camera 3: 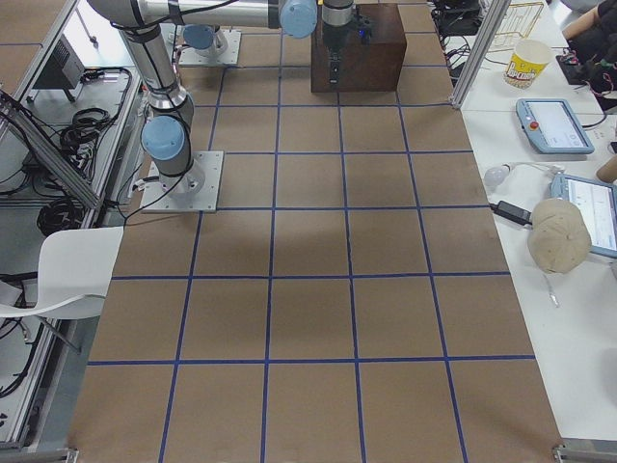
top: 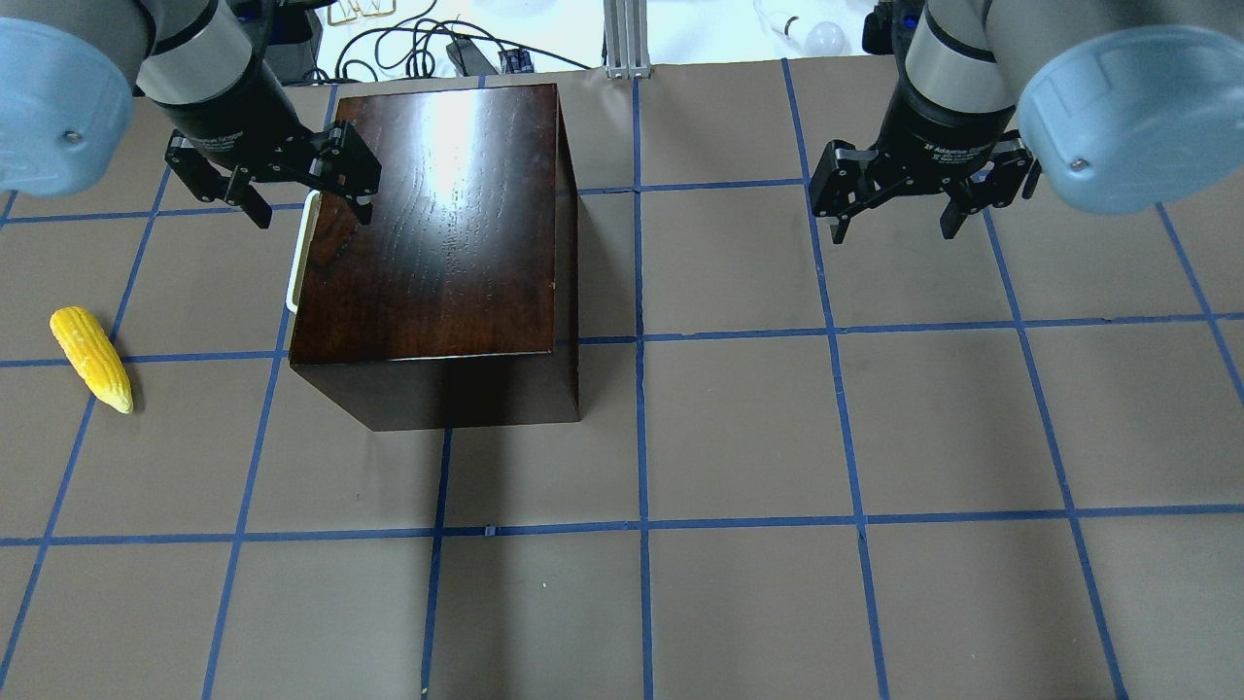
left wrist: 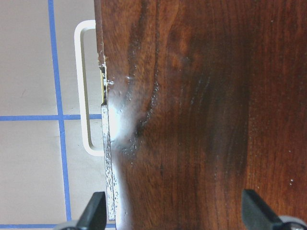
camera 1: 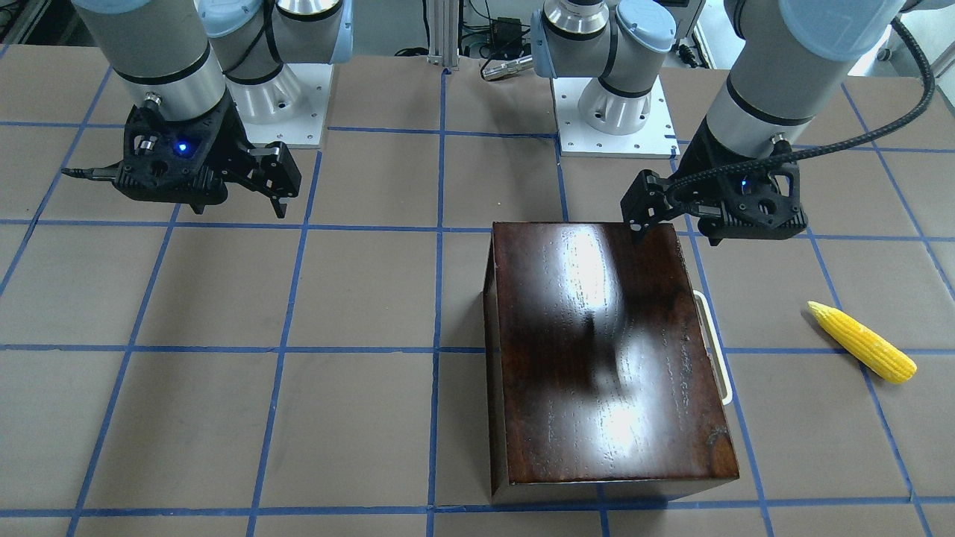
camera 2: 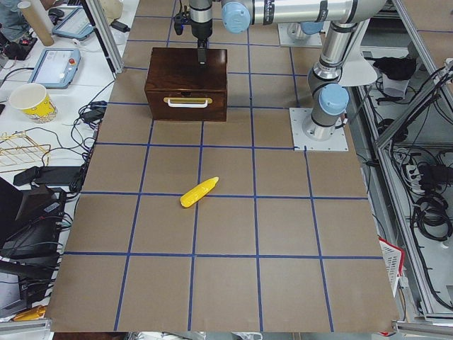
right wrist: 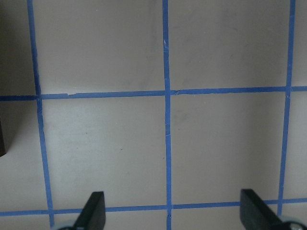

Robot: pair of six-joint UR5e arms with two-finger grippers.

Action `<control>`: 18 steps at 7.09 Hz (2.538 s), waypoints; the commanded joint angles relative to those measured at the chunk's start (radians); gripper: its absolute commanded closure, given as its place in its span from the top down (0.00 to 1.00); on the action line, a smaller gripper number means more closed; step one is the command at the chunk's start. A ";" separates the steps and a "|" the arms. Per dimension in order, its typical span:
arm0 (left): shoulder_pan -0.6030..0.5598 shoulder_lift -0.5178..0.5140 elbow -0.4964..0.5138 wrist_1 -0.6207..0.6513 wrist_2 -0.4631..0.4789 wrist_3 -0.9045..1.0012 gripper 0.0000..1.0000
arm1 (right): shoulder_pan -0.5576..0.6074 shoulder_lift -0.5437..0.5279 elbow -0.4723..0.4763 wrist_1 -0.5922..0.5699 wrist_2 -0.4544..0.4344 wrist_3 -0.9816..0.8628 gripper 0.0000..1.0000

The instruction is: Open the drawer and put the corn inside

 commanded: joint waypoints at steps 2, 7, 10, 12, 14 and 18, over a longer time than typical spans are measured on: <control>-0.009 -0.003 0.003 -0.001 -0.008 0.000 1.00 | 0.000 0.000 0.000 0.000 0.000 0.000 1.00; 0.017 0.012 0.007 -0.001 -0.007 -0.008 1.00 | 0.000 -0.001 0.000 0.000 0.000 0.000 1.00; 0.160 -0.001 0.006 0.004 -0.077 0.099 1.00 | 0.000 0.000 0.000 0.000 0.000 0.000 1.00; 0.310 -0.020 0.006 0.002 -0.174 0.252 1.00 | 0.000 0.000 0.000 0.000 0.000 0.000 1.00; 0.368 -0.046 -0.011 0.002 -0.182 0.376 1.00 | 0.000 0.000 0.000 0.000 0.000 0.000 1.00; 0.368 -0.170 -0.014 0.047 -0.248 0.455 1.00 | 0.000 0.000 0.000 0.000 0.000 0.000 1.00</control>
